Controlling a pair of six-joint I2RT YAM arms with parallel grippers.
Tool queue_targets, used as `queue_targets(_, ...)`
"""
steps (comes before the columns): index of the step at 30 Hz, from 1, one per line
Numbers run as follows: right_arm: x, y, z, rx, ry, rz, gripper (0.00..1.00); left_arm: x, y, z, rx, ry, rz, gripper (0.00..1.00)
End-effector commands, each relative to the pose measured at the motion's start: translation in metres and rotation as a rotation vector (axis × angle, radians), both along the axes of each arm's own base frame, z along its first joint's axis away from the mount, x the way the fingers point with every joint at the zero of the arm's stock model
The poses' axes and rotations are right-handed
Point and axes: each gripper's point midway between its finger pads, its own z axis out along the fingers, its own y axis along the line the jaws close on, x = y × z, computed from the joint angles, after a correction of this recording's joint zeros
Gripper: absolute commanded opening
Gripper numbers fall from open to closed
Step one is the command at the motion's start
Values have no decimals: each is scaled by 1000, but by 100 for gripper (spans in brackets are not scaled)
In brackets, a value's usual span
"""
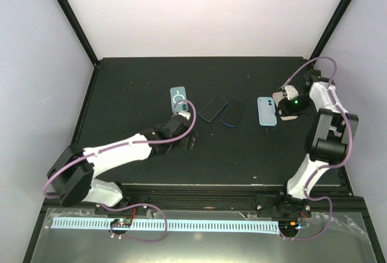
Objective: Take the phone out of the phone case
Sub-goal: Place the phone case at the center of the board, then pick up the phone at the center of the board.
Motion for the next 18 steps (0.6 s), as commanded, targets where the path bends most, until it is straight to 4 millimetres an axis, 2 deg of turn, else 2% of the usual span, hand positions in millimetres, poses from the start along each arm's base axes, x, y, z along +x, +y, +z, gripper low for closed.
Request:
queue_targets(1,-14,7,43,-12,-140,-4,40,38,7,19,-24,1,143,99)
queue_targets(6,-46,38,101,106,-296,5,40,77,16,16,3,43,250,99)
queue_targets(8,-63,49,122,139,-353,19,40,92,18,5,17,73,288,99)
queue_targets(12,-83,64,135,193,-460,11,41,129,21,-7,16,140,334,99)
queue_targets(17,-94,72,135,213,-608,-1,58,163,26,-25,59,207,368,99)
queue_targets(18,-96,72,134,207,-627,5,58,169,27,-28,67,215,374,99)
